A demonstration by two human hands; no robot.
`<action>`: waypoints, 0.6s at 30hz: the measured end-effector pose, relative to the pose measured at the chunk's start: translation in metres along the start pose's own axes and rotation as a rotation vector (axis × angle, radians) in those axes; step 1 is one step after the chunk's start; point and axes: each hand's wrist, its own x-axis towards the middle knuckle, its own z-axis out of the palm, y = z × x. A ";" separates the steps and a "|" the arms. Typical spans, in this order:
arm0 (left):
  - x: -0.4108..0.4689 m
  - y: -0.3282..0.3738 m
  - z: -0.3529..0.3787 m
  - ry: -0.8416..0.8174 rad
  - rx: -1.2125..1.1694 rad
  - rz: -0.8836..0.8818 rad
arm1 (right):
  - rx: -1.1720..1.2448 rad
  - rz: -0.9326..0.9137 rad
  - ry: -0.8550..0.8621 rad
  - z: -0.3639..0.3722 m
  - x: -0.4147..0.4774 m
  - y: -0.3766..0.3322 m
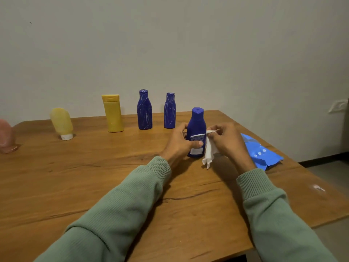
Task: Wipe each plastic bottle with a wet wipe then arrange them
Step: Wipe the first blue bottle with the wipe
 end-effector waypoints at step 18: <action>0.000 -0.002 0.001 0.004 0.073 -0.021 | -0.053 0.012 0.090 -0.006 -0.001 0.005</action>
